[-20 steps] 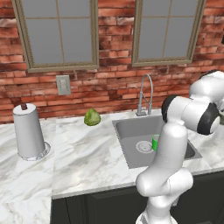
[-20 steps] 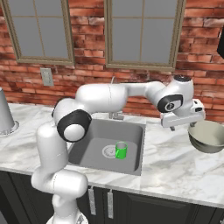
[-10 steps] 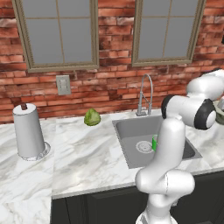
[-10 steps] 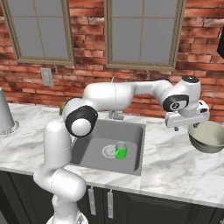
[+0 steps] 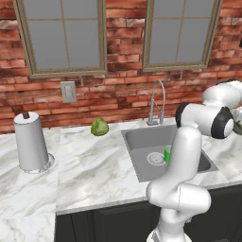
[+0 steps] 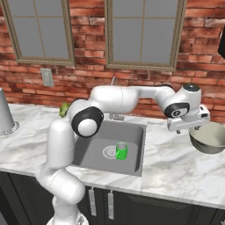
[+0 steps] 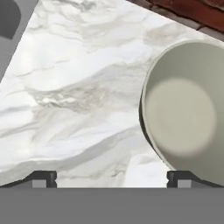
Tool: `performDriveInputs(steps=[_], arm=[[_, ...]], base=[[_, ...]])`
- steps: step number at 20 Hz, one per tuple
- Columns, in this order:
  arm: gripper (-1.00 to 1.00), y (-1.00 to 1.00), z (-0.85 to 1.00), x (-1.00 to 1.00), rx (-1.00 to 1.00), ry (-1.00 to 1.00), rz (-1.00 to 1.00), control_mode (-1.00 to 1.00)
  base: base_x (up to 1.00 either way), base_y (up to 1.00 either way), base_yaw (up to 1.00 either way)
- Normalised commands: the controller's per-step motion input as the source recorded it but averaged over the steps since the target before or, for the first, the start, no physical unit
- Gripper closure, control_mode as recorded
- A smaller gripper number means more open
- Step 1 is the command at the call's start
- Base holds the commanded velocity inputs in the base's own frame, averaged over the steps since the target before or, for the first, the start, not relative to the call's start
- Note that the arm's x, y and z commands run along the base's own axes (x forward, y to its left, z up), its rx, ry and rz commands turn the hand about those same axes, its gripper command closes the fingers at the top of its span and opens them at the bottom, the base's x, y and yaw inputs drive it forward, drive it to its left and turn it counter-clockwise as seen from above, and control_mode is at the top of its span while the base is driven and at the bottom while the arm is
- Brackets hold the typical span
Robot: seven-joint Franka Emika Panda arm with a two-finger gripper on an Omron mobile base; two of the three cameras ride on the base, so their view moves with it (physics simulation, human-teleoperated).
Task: Pick the mug and place it in the sink. Pick the bowl and place it in the open cabinet and then close the cabinet.
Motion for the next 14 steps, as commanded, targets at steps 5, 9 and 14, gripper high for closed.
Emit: performDriveInputs(steps=[5, 9, 14], arm=[[-1.0, -0.16, -0.38, 0.16, -0.03, -0.01, 0.0, -1.0], [-1.0, -0.03, -0.3, 0.36, -0.09, 0.0, 0.0, -1.0], [-1.0, -0.07, -0.1, 0.37, -0.04, 0.0, 0.0, -1.0]], base=[[0.0, 0.0, 0.0], [0.0, 0.0, 0.0], [0.0, 0.0, 0.0]])
